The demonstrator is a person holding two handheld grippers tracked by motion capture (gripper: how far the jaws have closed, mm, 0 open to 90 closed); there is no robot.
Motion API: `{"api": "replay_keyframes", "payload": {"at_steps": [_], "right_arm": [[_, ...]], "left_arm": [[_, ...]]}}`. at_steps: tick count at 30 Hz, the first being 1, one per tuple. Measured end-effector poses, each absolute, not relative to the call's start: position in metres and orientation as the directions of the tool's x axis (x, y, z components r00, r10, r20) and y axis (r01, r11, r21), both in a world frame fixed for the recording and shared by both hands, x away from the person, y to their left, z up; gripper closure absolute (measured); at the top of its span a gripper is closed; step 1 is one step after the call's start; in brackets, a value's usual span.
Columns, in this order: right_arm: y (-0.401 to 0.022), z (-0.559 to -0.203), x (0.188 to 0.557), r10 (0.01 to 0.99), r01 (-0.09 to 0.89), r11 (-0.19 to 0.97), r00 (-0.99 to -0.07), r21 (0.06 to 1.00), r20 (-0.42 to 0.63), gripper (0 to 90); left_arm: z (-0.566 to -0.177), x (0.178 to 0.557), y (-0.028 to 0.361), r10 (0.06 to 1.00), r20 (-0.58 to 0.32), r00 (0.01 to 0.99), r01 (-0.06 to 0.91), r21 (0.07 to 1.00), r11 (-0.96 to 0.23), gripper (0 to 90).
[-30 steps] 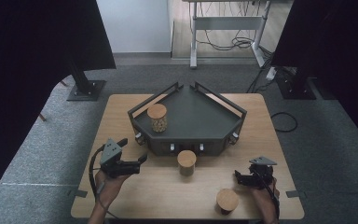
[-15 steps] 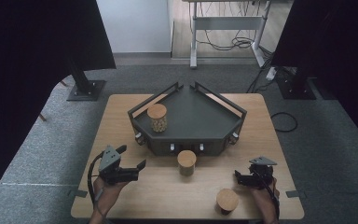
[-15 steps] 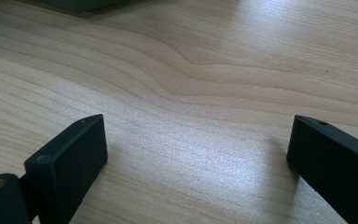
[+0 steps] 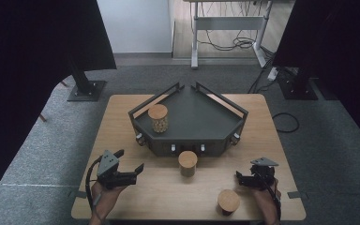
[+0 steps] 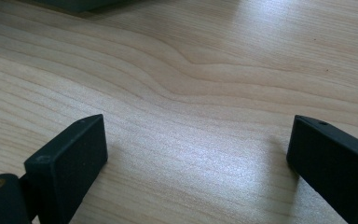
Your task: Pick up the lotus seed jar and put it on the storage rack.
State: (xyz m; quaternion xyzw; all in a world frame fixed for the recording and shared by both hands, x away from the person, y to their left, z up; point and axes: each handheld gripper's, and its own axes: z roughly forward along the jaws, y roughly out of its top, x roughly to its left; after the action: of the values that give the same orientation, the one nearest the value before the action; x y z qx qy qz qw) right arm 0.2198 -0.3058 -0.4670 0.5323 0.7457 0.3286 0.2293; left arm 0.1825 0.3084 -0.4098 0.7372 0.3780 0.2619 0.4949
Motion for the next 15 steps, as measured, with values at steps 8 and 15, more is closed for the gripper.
{"api": "replay_keyframes", "payload": {"at_steps": [8,15], "right_arm": [[-0.306,-0.467,0.219,0.945,0.643,0.216,-0.327,0.734,0.008,4.3],[-0.306,-0.467,0.219,0.945,0.643,0.216,-0.327,0.734,0.008,4.3]], "left_arm": [[-0.417,0.183,0.309,0.823,0.006,0.568,0.327,0.916,-0.233,5.3],[-0.423,0.183,0.312,0.828,-0.006,0.56,0.352,0.907,-0.231,5.4]]}}
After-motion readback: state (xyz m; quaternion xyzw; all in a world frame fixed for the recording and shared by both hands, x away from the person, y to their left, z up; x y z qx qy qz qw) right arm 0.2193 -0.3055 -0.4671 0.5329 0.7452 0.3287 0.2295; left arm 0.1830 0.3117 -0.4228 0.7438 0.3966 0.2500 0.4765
